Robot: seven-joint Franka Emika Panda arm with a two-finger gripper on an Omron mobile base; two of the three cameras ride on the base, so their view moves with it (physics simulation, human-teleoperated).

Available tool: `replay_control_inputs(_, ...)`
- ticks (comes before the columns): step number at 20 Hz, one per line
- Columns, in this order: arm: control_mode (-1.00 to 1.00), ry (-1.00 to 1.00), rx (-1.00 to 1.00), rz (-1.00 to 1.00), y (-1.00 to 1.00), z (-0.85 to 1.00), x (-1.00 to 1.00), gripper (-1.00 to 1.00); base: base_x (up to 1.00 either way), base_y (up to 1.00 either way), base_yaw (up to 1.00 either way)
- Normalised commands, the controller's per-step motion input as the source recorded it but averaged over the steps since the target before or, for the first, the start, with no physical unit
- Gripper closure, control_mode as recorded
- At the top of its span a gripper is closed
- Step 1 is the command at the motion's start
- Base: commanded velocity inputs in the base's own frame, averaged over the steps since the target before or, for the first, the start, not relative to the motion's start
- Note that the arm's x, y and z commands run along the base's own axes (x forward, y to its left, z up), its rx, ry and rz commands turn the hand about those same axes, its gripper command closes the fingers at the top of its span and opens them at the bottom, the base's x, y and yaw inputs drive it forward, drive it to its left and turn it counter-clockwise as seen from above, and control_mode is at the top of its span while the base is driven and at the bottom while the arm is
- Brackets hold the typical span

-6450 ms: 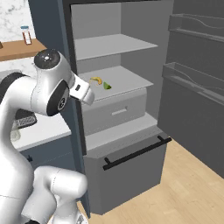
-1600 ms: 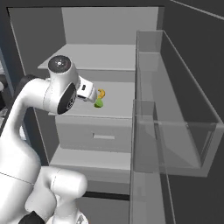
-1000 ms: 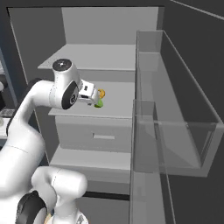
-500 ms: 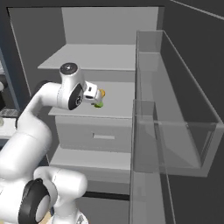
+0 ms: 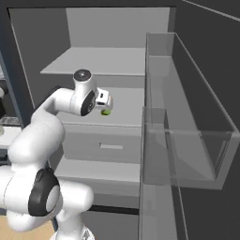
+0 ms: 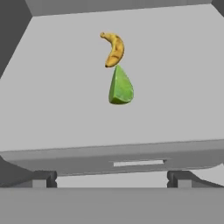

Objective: Grab a lemon wedge from the fridge and one ice cube from the ice bowl, and put them in the glass of lemonade.

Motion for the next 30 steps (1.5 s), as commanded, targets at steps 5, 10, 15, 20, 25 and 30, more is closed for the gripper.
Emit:
replay_control_inputs(5, -1.00, 0.02, 0.00, 0.03, 0.00, -0.34, 0.34, -1.00, 0.00, 0.00, 0.00)
replay_control_inputs(10, -1.00, 0.00, 0.00, 0.03, 0.00, -0.27, 0.31, -1.00, 0.00, 0.00, 0.00)
replay_control_inputs(15, -1.00, 0.01, 0.00, 0.02, 0.00, -0.14, 0.32, -1.00, 0.00, 0.00, 0.00)
replay_control_inputs(20, -1.00, 0.09, -0.01, 0.00, 0.00, 0.00, 0.39, -1.00, 0.00, 0.00, 0.00)
replay_control_inputs(25, -1.00, 0.04, 0.00, 0.00, 0.00, -0.03, 0.20, -1.00, 0.00, 0.00, 0.00)
replay_control_inputs(30, -1.00, 0.00, 0.00, 0.00, 0.00, -0.24, 0.07, -1.00, 0.00, 0.00, 0.00)
